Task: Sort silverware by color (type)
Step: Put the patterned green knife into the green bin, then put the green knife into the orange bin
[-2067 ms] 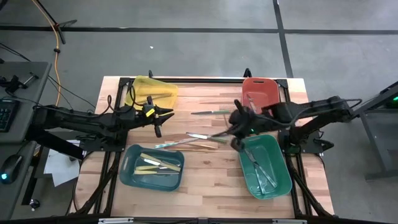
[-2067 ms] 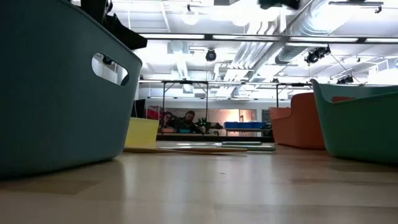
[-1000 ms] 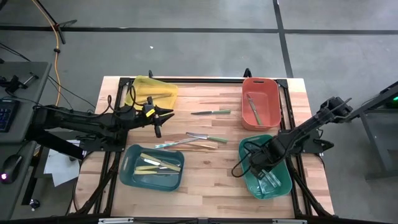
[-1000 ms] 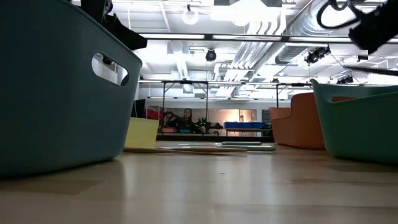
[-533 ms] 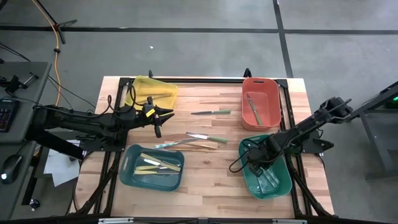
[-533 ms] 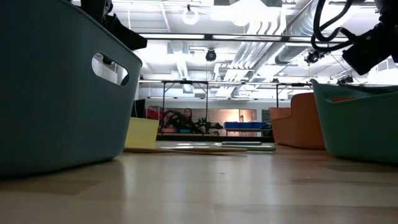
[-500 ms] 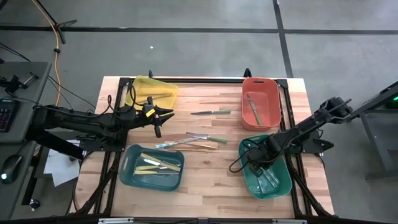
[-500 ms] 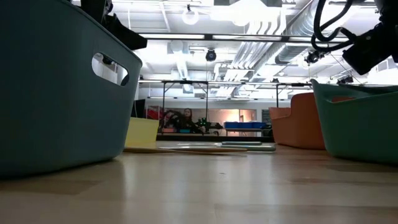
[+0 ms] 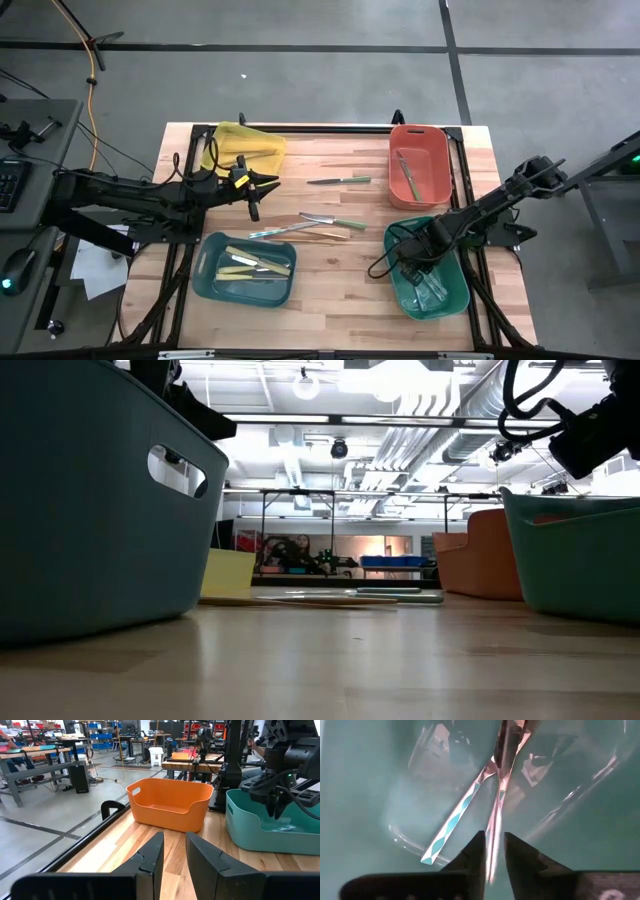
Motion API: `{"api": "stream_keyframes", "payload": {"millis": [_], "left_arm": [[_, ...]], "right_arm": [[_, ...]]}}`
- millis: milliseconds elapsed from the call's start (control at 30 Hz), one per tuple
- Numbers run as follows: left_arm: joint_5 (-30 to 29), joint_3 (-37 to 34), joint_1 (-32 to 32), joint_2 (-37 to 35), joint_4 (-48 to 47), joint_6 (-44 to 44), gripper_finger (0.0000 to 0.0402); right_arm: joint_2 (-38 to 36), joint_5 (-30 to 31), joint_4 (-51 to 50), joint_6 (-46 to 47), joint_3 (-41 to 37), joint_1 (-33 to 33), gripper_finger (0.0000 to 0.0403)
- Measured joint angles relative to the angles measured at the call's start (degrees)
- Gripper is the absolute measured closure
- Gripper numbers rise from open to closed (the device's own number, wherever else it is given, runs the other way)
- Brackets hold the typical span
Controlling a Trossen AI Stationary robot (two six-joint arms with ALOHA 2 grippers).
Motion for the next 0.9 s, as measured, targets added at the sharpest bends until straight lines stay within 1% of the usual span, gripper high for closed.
{"api": "stream_keyframes", "payload": {"millis": [233,333,467,533,633,700,767,833,900], "left_arm": [[0.00,0.00,-0.02,0.02,0.00,0.00,0.0330],[0.00,0.00,0.00,0.02,0.00,0.00,0.0330],[0.00,0.00,0.00,0.00,0.00,0.00,0.0330],[0.00,0.00,-0.02,0.00,0.00,0.00,0.0330],[0.00,0.00,0.00,0.02,-0.02,0.00,0.0330],[0.00,0.00,0.00,0.02,-0.09,0.00,0.0330],[0.00,-0.01,0.00,0.00,-0.27,0.00,0.0330],[0.00,0.00,-0.01,0.01,-0.38,0.00,0.0330],[0.00,0.00,0.00,0.02,-0.38,0.00,0.0330]], "right_arm": [[0.00,-0.63,0.07,-2.41,0.00,-0.01,0.0273],[0.00,-3.89,-0.07,-4.84,0.49,-0.64,0.0246],[0.00,-9.70,-0.29,-6.67,3.09,-1.73,0.0234],[-0.02,-10.84,-0.44,-6.96,5.44,-1.88,0.0234],[-0.05,-10.77,-0.58,-8.12,10.17,-1.86,0.0234],[-0.07,-8.64,-0.65,-9.63,13.72,-1.84,0.0234],[-0.07,-3.51,-0.55,-11.95,17.54,-1.79,0.0234],[-0.09,4.62,-0.39,-15.69,21.15,-1.86,0.0234],[-0.11,15.13,0.47,-20.25,24.10,-1.86,0.0234]]}}
